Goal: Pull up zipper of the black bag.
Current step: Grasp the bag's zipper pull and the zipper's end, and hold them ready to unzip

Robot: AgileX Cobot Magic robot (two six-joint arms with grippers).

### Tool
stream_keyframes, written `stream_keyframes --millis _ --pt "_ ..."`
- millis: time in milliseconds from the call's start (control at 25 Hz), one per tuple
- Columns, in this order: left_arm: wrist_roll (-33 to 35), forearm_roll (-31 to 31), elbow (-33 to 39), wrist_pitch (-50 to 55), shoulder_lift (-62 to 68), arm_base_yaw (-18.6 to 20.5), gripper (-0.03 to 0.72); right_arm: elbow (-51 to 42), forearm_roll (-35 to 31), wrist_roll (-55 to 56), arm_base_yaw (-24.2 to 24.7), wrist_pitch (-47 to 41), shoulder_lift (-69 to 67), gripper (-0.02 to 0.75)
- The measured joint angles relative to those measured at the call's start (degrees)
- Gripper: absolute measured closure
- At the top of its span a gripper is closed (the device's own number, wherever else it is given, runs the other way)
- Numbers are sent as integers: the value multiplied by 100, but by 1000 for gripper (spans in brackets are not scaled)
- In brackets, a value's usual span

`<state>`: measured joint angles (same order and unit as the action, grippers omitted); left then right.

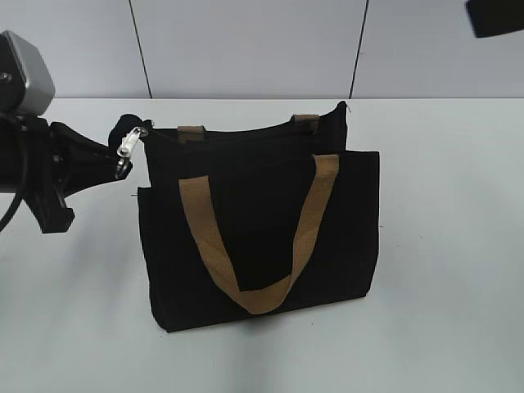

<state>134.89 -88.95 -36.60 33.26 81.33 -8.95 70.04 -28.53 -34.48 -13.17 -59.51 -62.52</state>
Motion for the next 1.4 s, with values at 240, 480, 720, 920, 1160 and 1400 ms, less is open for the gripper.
stream_keyframes --millis 240,480,720,920,1160,1400 --pt "-214 186 0 -10 -271 0 658 602 5 762 -1175 118 -1035 370" --pt "-311 266 0 -22 -271 0 658 894 108 991 -2251 679 -2105 380" --pt "-323 277 0 -22 -271 0 658 894 542 489 -3088 1576 -2791 382" --pt "-329 277 0 -27 -271 0 658 899 568 1184 -3251 2001 -3258 412" --pt "-335 277 0 -27 -271 0 658 899 575 1545 -3251 2081 -3538 451" --pt "-335 277 0 -27 -271 0 658 899 571 1564 -3251 2281 -3713 452"
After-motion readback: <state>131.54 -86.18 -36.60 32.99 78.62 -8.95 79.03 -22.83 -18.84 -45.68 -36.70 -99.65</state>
